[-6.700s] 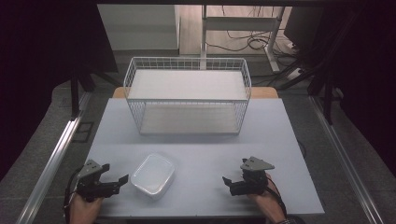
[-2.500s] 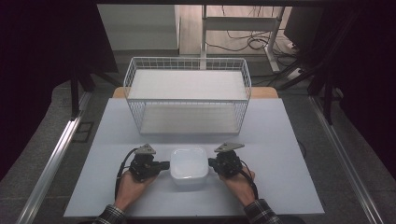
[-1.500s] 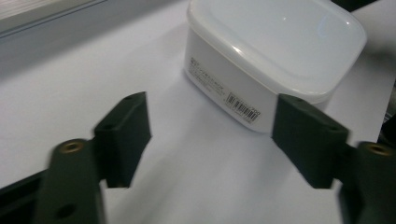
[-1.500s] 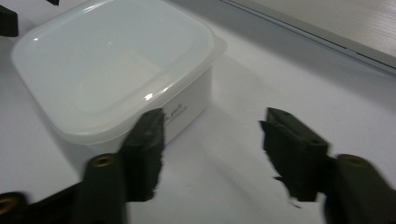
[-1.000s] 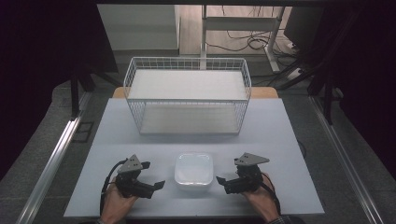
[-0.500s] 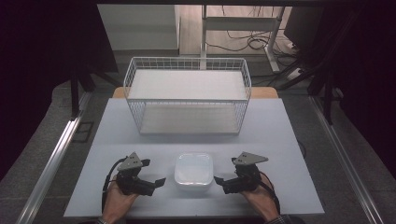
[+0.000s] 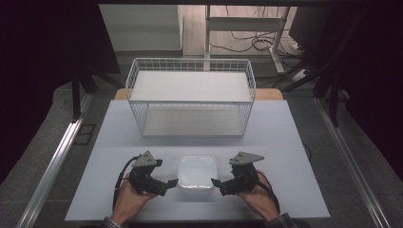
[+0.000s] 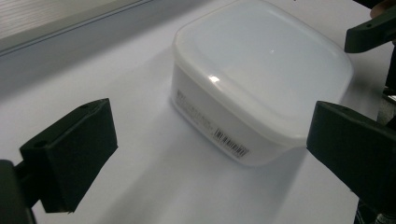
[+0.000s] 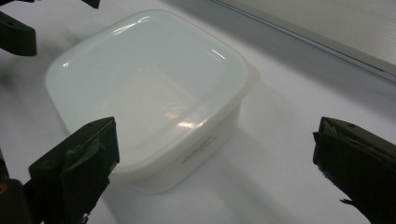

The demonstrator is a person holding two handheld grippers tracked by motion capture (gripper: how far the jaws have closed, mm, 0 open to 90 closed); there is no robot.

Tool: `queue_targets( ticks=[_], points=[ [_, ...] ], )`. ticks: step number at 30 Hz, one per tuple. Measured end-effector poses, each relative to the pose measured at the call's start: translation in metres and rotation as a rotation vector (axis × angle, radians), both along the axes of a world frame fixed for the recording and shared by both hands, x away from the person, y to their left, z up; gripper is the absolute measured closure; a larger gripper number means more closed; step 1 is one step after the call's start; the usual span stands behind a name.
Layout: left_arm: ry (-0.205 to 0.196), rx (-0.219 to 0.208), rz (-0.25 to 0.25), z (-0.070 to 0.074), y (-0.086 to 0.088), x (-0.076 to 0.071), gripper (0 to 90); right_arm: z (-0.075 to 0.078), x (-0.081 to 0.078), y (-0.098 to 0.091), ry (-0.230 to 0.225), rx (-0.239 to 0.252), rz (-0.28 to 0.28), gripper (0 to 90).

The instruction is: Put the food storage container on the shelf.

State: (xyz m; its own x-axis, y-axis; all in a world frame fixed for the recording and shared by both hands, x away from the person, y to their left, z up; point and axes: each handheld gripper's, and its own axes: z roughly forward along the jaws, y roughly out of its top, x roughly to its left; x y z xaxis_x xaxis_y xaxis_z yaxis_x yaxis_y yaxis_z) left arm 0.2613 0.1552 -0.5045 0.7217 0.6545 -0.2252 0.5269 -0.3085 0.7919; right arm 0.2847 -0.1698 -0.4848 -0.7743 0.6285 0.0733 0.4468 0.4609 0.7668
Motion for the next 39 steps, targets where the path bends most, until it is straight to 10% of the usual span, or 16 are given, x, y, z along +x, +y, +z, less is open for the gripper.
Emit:
queue_targets(
  ticks=[17,29,39],
  points=[
    [0.072,-0.022,-0.029,-0.004,-0.03,0.03,0.0,-0.002,0.014,0.023,0.092,-0.004,0.02,1.5],
    [0.174,-0.07,-0.104,-0.01,-0.034,0.02,8.9,-0.007,0.012,0.022,0.277,0.052,0.054,12.3],
    [0.171,-0.132,-0.032,-0.002,-0.012,0.003,53.2,0.006,0.002,0.01,0.269,0.056,0.004,45.4]
  ],
)
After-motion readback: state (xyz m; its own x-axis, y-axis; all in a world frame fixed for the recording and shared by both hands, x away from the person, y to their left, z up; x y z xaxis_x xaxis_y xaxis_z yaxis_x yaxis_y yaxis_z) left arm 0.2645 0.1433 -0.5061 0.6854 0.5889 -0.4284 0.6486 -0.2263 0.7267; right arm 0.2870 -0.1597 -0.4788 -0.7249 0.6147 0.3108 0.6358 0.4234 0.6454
